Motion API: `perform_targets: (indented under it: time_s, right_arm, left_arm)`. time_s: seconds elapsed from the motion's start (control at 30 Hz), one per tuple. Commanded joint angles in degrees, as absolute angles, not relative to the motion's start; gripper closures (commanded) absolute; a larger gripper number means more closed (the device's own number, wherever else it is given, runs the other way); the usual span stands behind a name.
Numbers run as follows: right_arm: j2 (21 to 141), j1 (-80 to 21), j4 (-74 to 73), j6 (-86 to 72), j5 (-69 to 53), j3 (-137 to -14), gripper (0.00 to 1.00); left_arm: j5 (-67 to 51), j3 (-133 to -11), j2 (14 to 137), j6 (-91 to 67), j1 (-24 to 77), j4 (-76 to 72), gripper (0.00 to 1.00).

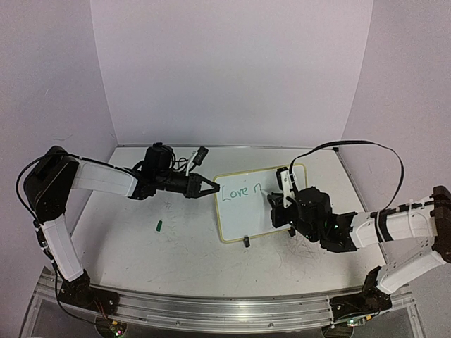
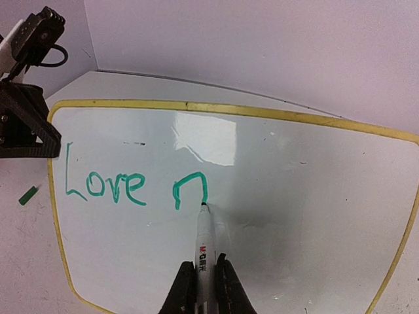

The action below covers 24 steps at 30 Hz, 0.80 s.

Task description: Write a sentence on the whiteboard

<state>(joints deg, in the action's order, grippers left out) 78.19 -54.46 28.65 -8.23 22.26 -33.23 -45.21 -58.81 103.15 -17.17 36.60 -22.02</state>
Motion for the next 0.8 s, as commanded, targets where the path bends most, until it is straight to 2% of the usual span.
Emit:
perform_targets:
  time_s: [0.0, 0.77]
  right_arm:
    - [77.8, -54.4, 27.4, -8.8, 23.1, -32.7, 1.0]
    - [79.6, -54.1, 32.6, -6.1, 25.8, -36.1, 1.0]
  left_arm:
    - [-43.7, -60.0, 102.7, -15.2, 37.9, -19.0, 1.0]
    - [-43.7, -60.0, 102.5, -15.2, 37.9, -18.8, 1.0]
